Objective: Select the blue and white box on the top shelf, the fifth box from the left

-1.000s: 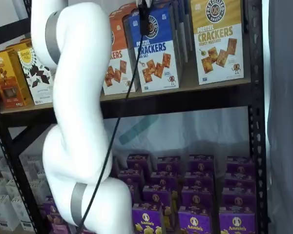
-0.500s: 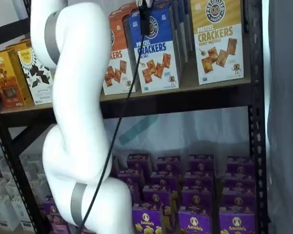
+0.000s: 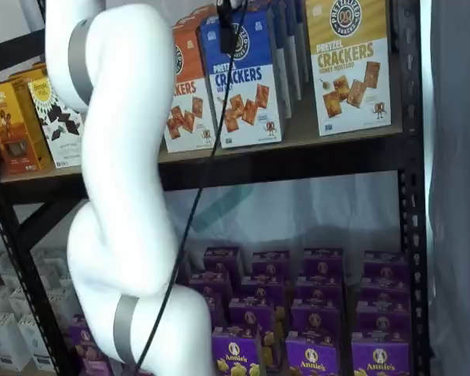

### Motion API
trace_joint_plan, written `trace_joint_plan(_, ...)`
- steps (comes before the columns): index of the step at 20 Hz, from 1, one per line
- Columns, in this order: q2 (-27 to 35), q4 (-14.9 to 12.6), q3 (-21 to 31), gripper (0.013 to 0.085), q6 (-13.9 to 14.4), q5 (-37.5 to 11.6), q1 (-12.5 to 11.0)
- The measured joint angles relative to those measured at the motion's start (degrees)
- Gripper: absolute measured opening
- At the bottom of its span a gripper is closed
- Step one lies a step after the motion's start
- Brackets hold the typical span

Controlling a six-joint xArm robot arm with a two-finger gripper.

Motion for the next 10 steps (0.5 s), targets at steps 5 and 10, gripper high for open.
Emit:
trace_joint_plan(5,-2.4,-0.5,1.6,0.0570,-0.1,0.9,0.0)
trace_joint_plan(10,-7.2,-0.9,6.1,0.0570,-0.4,1.9,-0.3)
